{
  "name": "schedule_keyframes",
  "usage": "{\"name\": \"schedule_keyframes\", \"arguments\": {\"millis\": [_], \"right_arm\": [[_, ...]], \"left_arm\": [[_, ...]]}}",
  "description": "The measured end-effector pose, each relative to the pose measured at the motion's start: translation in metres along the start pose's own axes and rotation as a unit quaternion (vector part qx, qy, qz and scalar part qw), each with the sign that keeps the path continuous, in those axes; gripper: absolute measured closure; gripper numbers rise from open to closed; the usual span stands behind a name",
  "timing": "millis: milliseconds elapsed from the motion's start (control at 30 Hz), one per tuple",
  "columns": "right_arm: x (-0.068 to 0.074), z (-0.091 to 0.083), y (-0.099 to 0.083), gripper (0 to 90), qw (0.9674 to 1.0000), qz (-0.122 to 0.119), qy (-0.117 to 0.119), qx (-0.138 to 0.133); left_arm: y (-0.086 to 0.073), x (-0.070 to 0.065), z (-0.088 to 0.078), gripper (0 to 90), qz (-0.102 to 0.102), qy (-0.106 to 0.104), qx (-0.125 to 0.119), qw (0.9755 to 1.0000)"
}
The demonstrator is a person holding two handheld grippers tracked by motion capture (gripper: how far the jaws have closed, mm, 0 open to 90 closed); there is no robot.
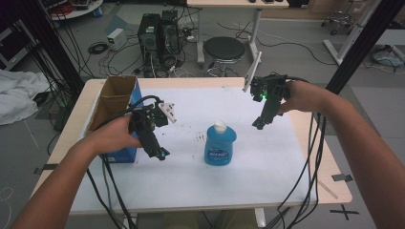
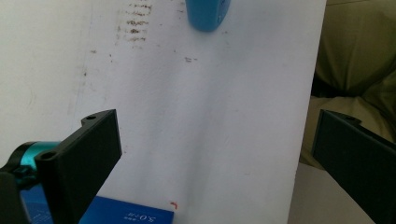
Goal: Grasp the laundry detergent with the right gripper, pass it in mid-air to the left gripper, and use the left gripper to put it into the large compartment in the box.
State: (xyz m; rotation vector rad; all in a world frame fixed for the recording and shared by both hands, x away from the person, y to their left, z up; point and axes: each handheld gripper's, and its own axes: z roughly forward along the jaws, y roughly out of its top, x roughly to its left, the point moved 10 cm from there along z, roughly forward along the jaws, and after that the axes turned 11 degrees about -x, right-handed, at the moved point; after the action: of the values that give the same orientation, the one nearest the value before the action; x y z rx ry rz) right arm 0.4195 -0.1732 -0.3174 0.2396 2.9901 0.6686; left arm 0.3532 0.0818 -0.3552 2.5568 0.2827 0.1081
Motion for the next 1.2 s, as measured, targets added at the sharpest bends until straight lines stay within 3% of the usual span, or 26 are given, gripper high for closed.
{"name": "schedule_keyframes", "arguments": {"millis": [300,600,800,1200], "right_arm": [[0.008,0.005,-0.009,2.4,0.9998,0.009,0.011,-0.013],[0.014,0.015,-0.024,2.5,0.9980,0.018,0.025,-0.056],[0.021,0.024,-0.035,2.5,0.9934,0.029,0.033,-0.106],[0.030,0.039,-0.048,2.5,0.9860,0.033,0.037,-0.159]], "left_arm": [[0.001,-0.002,0.001,1.6,0.009,-0.003,0.001,1.0000],[0.000,-0.002,0.002,1.6,0.013,-0.006,0.002,0.9999],[0.001,-0.002,0.006,1.6,0.018,-0.009,0.006,0.9998],[0.001,0.000,0.009,1.6,0.016,-0.007,0.006,0.9998]]}}
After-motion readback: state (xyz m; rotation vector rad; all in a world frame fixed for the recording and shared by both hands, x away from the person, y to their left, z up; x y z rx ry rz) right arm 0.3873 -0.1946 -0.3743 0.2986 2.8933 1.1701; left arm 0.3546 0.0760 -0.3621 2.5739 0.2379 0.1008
